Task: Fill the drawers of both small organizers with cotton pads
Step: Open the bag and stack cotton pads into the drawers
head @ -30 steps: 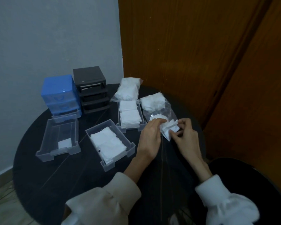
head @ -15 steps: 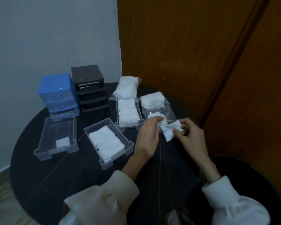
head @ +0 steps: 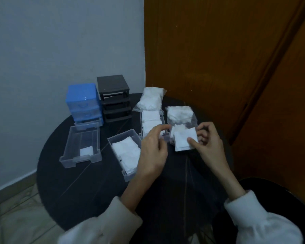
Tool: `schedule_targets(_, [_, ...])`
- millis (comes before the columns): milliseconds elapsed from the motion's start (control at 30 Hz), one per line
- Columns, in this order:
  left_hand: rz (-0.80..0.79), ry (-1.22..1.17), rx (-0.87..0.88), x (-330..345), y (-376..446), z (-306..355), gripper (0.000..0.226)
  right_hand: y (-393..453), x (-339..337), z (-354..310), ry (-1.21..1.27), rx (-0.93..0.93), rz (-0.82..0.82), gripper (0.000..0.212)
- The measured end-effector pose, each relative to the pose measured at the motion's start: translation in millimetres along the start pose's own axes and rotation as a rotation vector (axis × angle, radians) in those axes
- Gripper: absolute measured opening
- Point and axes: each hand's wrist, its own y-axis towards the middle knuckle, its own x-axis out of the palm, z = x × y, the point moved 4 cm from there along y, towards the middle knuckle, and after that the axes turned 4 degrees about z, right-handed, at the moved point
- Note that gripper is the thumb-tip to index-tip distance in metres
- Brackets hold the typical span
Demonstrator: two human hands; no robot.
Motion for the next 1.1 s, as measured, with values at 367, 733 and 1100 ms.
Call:
schedule_targets(367, [0.244,0.042,-0.316,-75,-17,-73,0.046,5,86,-41,0.039,-0.038,-0.245,0.01])
schedule_targets(733, [0.147,-0.198,-0.428,-76,-10,-96,0.047,10,145,-41,-0.107,0.002,-0.385,0.019])
schedule_targets(1100, [0.15,-0.237,-0.416,-75,-11,-98,0.044,3,161,-49,-0.307,-0.137,-0.481,0.023])
